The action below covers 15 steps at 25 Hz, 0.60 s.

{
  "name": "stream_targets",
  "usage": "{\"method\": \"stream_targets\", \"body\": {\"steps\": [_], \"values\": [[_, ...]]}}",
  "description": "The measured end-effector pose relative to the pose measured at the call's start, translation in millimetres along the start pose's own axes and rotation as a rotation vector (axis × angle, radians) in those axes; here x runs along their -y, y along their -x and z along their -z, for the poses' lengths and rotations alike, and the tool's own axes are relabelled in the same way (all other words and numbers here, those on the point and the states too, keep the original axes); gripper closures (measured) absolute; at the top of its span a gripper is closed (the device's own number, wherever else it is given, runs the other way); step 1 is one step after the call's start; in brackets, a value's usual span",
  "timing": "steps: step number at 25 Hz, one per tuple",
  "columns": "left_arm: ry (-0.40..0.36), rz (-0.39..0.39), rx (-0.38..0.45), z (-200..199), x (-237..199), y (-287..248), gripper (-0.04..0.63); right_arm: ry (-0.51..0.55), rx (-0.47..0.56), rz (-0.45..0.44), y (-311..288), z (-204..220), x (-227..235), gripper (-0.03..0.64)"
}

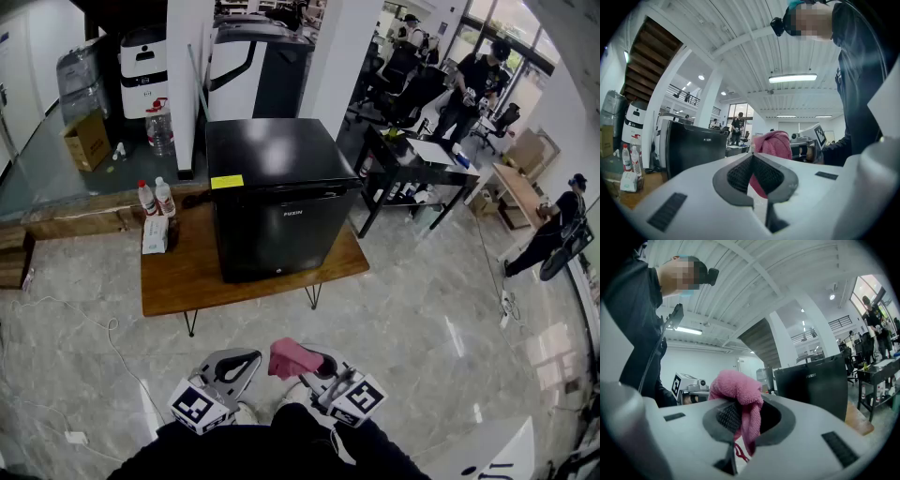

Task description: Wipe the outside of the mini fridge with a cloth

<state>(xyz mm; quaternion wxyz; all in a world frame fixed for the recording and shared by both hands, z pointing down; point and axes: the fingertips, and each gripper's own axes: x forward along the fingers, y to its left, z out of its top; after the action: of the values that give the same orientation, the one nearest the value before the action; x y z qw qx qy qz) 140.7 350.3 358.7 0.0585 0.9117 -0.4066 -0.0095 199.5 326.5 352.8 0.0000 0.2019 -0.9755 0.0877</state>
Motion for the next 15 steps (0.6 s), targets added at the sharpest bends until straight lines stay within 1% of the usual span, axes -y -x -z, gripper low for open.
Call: {"method": "stream_targets", "body": {"steps": [9,12,15], "values": [[-0.012,0.007,0.012,-3,3,8,0.589,0.026,0.002,0.003,-2,-2,-7,0.571],[-0.013,0.005,0.015,-4,3,11,0.589,0.023,-0.012,0.004,-2,2,-10,0.571],[-0.016,0.007,0.016,-5,3,14,0.589,0.019,0.0,0.002,-4,0,-14,0.571]]}}
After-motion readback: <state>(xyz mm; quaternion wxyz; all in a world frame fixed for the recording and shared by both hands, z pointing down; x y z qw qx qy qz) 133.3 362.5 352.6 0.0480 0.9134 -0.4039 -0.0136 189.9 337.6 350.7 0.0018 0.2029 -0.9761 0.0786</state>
